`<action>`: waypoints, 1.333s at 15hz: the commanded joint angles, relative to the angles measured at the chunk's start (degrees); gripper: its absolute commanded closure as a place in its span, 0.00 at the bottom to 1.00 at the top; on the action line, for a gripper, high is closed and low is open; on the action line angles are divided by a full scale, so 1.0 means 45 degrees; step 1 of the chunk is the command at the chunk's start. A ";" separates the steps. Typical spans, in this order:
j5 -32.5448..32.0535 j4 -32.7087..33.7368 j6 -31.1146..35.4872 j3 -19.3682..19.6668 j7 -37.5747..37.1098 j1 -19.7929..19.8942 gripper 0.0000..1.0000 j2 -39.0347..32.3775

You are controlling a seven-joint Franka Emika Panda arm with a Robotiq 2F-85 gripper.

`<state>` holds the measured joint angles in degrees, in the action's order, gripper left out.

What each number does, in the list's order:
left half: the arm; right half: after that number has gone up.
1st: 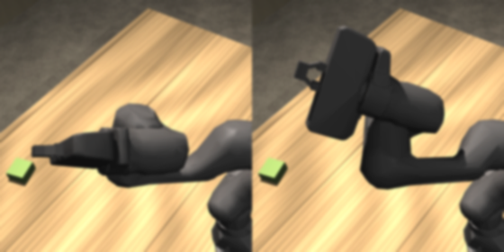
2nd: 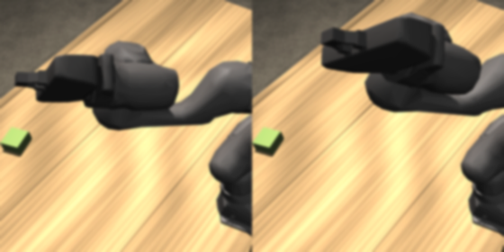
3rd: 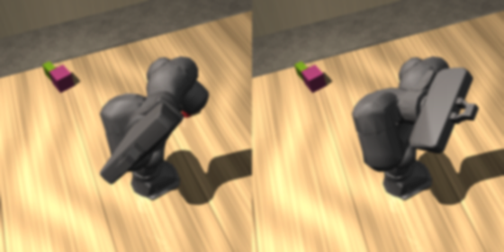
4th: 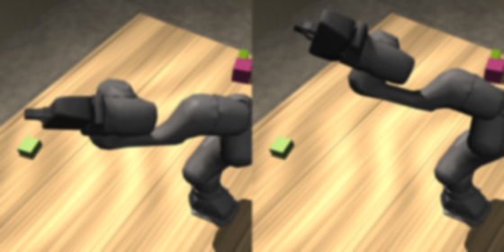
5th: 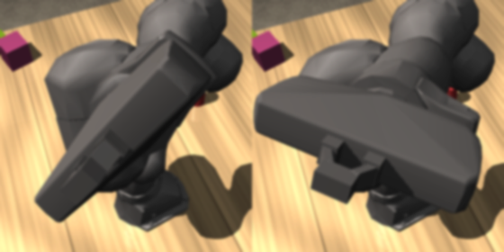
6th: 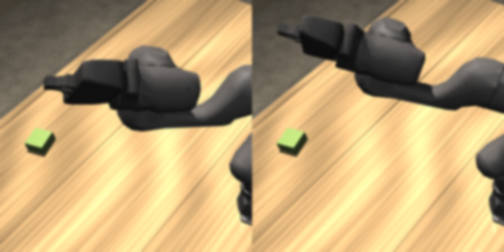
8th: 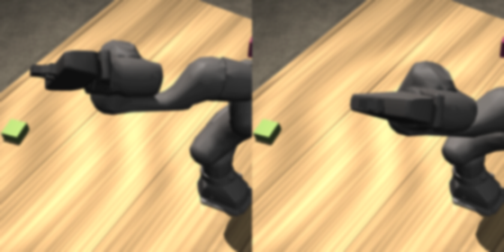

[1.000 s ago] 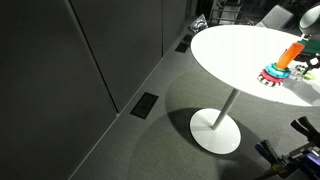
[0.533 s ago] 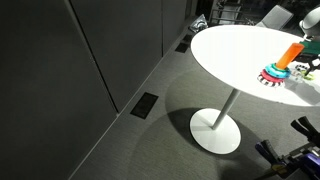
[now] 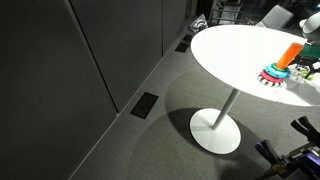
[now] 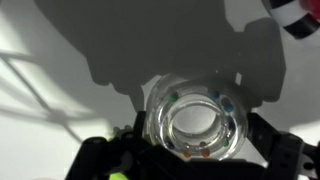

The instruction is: Put the clear item on the block

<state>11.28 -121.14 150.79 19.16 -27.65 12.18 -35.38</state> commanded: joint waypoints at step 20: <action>-0.0529 -0.0345 -0.2505 0.0130 -0.0484 -0.0823 0.31 0.3491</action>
<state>11.23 -121.26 142.46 19.44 -27.89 9.53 -24.52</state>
